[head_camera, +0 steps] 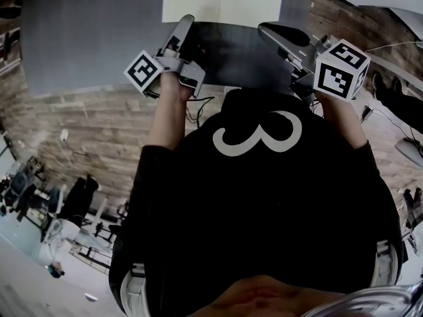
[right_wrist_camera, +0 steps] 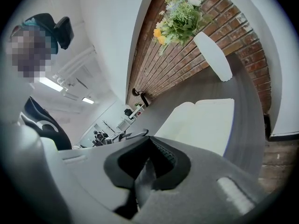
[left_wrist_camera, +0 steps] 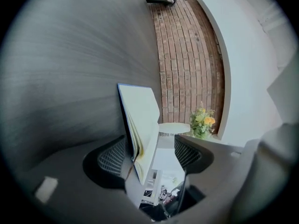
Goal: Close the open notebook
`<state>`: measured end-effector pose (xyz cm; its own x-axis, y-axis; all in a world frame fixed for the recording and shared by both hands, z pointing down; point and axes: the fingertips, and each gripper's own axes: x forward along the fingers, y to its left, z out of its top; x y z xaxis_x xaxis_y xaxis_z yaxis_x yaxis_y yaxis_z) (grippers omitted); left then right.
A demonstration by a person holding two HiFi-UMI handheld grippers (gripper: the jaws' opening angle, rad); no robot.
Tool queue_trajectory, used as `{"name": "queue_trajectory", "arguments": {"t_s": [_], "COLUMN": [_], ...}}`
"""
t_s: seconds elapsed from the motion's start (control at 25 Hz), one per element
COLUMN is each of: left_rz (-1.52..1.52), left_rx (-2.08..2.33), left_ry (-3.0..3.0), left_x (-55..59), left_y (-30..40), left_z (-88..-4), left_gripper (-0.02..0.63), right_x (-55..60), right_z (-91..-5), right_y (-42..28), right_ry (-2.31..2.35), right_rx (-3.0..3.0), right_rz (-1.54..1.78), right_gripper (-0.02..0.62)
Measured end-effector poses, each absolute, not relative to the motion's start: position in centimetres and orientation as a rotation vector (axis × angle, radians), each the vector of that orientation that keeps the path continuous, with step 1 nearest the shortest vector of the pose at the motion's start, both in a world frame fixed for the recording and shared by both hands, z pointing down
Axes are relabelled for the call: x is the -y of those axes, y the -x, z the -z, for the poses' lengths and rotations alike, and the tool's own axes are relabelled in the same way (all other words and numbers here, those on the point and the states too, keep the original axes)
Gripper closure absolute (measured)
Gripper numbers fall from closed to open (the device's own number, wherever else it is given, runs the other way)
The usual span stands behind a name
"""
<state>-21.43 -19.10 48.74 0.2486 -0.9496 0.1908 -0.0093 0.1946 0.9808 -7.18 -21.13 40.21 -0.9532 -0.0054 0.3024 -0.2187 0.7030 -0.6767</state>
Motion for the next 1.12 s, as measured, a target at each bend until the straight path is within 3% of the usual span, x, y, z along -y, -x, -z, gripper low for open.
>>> {"name": "queue_trajectory", "arguments": {"t_s": [0.4, 0.68, 0.92, 1.12], "left_rz": [0.887, 0.854, 0.848, 0.83], "left_rx": [1.116, 1.139, 1.168, 1.202], "left_ry": [-1.13, -1.131, -1.103, -1.044], "left_x": [19.8, 20.0, 19.2, 18.8], "left_y": [22.2, 22.2, 22.2, 22.6], "left_z": [-49.2, -49.8, -50.1, -51.2], "left_gripper": [0.267, 0.306, 0.374, 0.494], "right_x": [20.7, 20.2, 19.2, 19.0], "right_z": [-39.6, -39.9, -39.7, -39.7], "right_y": [7.3, 6.5, 5.9, 5.5], "right_ry": [-0.182, -0.219, -0.231, -0.246], "right_rx": [2.655, 2.653, 2.66, 2.666], "right_rz": [-1.156, -1.146, -1.147, -1.155], "right_gripper": [0.594, 0.594, 0.594, 0.594]}}
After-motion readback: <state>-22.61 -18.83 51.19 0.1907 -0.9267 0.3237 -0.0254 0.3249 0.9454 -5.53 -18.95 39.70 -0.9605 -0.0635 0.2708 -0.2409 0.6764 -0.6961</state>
